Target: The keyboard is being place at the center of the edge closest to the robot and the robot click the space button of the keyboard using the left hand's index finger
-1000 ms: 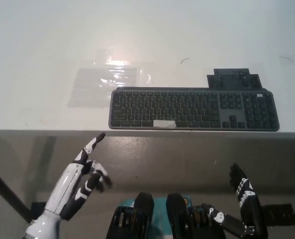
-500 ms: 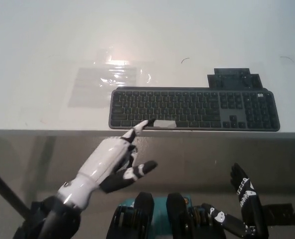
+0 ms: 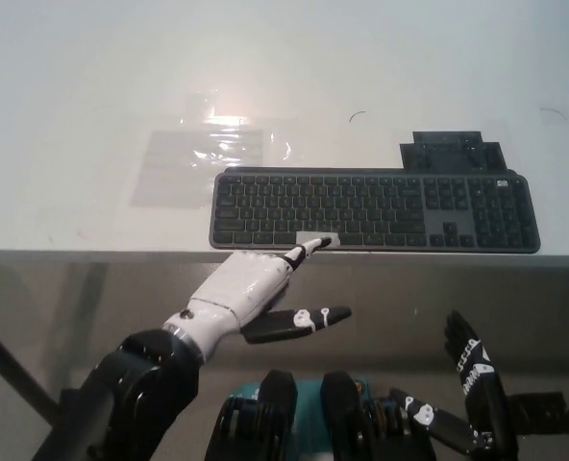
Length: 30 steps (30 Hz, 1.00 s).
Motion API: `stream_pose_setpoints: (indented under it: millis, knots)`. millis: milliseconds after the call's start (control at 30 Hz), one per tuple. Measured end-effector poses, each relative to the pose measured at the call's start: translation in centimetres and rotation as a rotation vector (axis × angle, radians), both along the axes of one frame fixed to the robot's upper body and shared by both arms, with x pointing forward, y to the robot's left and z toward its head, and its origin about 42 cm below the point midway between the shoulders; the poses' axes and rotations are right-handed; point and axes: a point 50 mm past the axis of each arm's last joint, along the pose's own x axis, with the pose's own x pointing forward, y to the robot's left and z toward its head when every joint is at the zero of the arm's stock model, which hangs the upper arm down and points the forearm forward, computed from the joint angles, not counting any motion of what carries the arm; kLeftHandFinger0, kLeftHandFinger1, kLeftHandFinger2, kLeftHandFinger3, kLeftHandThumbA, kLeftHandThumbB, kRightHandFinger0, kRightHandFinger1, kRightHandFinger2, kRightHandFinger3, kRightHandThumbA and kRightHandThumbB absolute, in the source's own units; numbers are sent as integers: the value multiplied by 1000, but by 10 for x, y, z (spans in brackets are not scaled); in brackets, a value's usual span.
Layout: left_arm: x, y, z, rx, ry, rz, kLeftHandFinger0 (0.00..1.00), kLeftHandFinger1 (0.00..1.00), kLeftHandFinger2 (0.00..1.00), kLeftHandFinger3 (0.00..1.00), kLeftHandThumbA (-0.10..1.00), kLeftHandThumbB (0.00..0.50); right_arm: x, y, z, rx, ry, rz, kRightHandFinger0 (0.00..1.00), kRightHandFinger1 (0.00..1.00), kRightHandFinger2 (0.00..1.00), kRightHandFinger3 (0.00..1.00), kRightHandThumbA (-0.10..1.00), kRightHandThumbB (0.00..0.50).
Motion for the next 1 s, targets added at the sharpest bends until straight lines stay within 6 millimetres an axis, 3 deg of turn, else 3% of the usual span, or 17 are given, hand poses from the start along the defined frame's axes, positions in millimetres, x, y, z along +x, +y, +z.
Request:
stream_pose_setpoints:
  millis: [167,267,467,867,1000]
  knots:
    - [14,1,6,76,14,59,0,213,137,1000,1000,467,5,1,6,0,-23,4,1000,1000,1000,1000,1000,319]
    - [21,2,6,108,39,99,2,246,175,1000,1000,447,7,1,7,-1,-27,5,1000,1000,1000,1000,1000,320]
    - [26,0,5,127,66,139,0,285,334,1000,1000,469,7,0,8,-3,-30,5,1000,1000,1000,1000,1000,307]
    - [33,-3,-7,163,126,174,13,313,422,1000,1000,500,7,-3,8,-13,-31,6,1000,1000,1000,1000,1000,303]
    - [32,-10,-17,190,151,165,6,237,340,1000,1000,491,8,-5,9,-20,-35,7,1000,1000,1000,1000,1000,302]
